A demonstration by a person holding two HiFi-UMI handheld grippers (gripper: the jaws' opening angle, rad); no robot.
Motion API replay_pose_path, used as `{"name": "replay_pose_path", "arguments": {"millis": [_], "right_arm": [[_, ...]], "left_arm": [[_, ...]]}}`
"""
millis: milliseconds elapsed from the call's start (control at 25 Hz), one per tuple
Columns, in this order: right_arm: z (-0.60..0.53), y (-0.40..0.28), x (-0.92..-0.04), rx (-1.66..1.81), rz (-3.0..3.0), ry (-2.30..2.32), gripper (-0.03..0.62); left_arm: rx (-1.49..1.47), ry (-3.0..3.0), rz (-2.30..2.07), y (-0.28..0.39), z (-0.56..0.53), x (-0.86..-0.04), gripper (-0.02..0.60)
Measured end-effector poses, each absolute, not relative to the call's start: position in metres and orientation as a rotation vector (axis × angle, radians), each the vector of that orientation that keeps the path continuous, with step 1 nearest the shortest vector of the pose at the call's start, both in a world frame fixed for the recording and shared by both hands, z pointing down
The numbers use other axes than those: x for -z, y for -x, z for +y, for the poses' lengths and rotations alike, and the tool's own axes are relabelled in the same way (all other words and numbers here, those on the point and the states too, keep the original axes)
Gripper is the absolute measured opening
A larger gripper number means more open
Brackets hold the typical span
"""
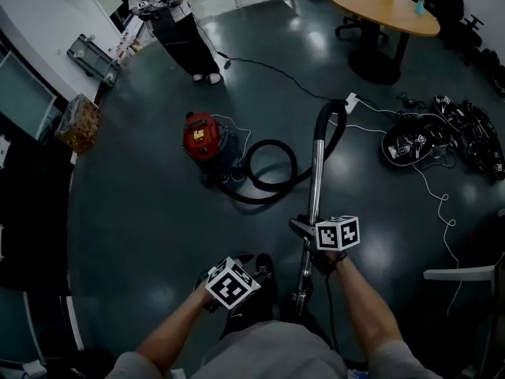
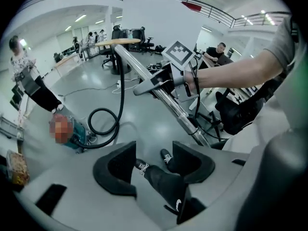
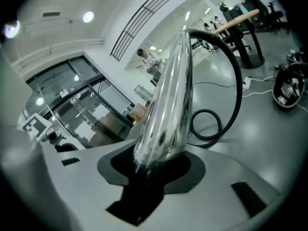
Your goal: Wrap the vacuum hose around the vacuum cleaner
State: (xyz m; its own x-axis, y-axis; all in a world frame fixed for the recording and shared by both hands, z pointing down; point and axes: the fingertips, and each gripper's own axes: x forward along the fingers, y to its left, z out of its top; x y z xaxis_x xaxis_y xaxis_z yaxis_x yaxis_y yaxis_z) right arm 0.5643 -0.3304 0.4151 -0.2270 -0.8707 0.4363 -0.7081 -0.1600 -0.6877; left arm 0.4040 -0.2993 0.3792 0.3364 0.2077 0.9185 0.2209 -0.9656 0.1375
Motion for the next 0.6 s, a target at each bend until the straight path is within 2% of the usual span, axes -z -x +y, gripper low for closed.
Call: {"name": "replay_pose_path", "arguments": {"millis": [600], "right_arm": [[-0.356,-0.545,-0.437,1.396,2.576,2.011,0.140]], "left_arm": [[1.319,2.389,-0.479,-0.538,-0.394,-0.353,0.242]]}}
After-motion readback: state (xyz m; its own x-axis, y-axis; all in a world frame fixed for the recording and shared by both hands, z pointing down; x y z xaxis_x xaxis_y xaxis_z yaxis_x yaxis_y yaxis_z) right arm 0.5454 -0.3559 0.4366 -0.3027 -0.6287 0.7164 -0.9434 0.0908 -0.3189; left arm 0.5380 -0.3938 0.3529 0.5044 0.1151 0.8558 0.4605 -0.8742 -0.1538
